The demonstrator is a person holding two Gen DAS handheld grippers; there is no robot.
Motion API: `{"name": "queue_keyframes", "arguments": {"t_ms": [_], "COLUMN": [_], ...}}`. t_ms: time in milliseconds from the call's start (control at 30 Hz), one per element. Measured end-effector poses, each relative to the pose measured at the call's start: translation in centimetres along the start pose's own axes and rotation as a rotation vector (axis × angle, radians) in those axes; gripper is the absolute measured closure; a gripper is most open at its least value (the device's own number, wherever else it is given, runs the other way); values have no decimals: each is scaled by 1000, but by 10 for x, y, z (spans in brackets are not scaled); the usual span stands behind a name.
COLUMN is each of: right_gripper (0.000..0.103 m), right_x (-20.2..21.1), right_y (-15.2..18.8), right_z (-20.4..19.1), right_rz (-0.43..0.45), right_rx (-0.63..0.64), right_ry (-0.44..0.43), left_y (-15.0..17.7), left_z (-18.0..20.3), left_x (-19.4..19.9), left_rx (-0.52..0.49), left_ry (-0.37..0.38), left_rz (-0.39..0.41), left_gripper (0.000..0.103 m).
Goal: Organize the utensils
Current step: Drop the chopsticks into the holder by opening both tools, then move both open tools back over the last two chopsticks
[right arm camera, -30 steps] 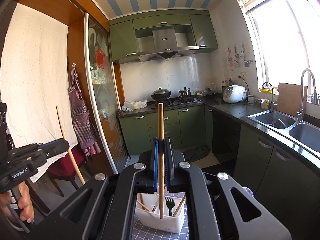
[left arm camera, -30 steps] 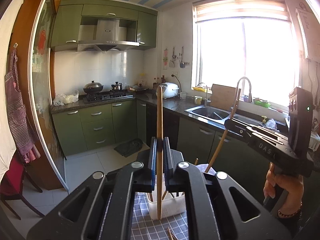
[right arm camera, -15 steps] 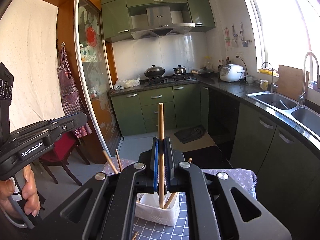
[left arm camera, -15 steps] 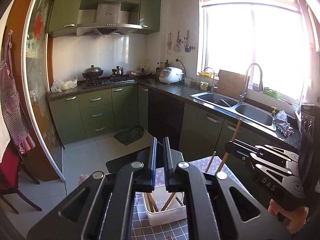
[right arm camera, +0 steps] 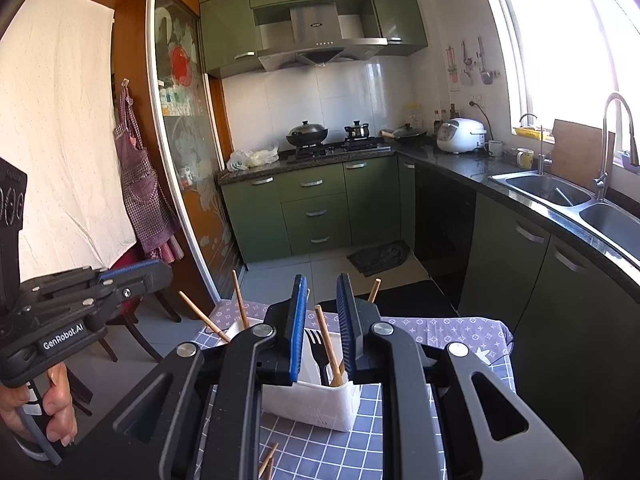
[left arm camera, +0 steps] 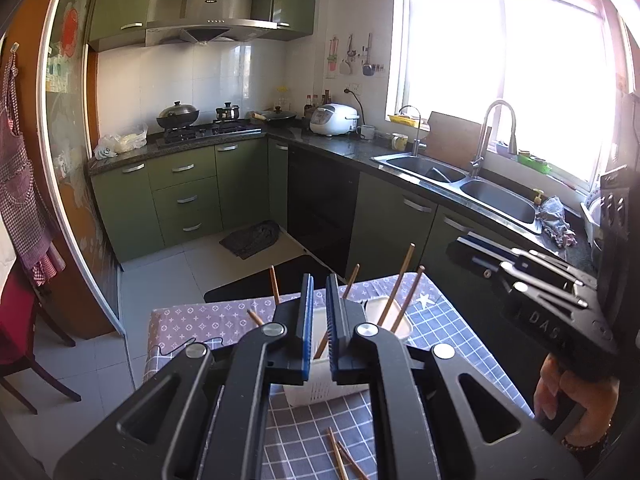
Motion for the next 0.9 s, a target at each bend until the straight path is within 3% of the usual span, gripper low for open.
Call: {"name": "queue_keyframes", "arguments": {"t_ms": [67, 167, 233, 400, 500, 633, 900], "right_gripper": [74, 69, 56, 54, 54, 54, 52], "right_x": [27, 60, 78, 100, 103, 110, 113], "right_y": [2, 20, 42, 115, 150, 174, 176], "right_z": [-3, -3, 2, 25, 33, 38, 53], "right_rz": [25, 14, -14, -156, -240, -279, -286], "right_rx": [13, 38, 38, -35, -73, -97, -137], "right_ry": [4, 30, 68, 118, 112, 96, 96], "left_y": [11, 45, 76, 157, 188, 210, 229], "left_z": [2, 8, 13, 22, 23, 28, 32], "left_x": [12, 23, 26, 14, 4, -11, -29], "left_rx": [2, -2, 0, 36, 58, 58, 40], "left_ry": [-1, -2, 5, 6, -9, -50, -86], "left_rz": [-37, -143, -226, -444, -529, -578, -633], "left_gripper": [90, 68, 62, 63, 71, 78, 86]}}
Point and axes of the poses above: each gripper's, at about its wrist camera, not at the fingertips, and x roughly against the way its jaws point, z to its right, y to its underside, the point moved 3 cm from there along -x, roughly the way its jaws point, and after that the axes turned 15 degrees about z, right-handed, at the moved point
